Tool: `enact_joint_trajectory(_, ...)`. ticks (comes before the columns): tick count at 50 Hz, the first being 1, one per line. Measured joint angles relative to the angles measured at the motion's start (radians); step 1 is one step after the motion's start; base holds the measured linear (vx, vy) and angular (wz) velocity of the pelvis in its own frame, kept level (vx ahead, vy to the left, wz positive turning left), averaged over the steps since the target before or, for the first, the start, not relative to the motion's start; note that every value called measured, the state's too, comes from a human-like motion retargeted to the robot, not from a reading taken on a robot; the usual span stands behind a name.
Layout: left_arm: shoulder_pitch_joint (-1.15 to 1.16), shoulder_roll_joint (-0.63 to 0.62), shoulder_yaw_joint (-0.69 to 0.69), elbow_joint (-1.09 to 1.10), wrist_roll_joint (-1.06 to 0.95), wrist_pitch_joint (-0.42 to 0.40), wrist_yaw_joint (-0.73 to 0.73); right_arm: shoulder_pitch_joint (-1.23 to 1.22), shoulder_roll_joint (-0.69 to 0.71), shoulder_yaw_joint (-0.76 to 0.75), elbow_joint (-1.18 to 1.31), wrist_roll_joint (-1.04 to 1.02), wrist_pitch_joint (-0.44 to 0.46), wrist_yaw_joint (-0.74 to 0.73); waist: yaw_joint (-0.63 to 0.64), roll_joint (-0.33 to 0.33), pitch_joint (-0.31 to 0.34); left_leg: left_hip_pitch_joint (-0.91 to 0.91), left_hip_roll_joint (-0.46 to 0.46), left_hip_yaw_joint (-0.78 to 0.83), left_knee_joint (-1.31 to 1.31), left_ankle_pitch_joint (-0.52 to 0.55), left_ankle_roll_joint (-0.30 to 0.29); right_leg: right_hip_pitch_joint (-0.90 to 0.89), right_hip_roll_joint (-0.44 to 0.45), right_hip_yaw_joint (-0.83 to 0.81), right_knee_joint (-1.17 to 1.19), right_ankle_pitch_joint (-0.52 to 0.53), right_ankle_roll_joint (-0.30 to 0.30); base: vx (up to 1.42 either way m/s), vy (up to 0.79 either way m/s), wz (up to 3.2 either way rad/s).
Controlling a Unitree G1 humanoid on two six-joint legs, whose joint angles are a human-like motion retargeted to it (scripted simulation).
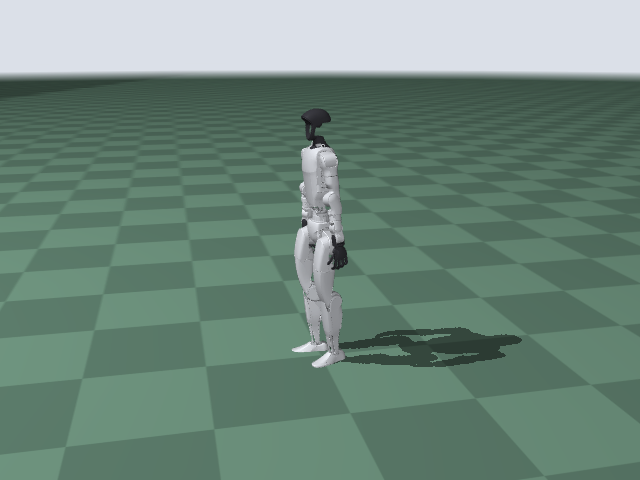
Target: Upper body actions
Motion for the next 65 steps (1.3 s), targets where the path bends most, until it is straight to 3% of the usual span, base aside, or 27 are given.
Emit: enact_joint_trajectory(65, 0.012, 0.009, -0.007, 0.0, 0.022, 0.0, -0.033, 0.002, -0.009, 0.004, 0.012, -0.003, -0.011, 0.007, -0.006, 0.003, -0.014, 0.006, -0.005, -0.008, -0.004, -0.002, 0.003, 0.008, -0.001, -0.01, -0.003, -0.007, 0.0, 0.0, 0.0, 0.0)
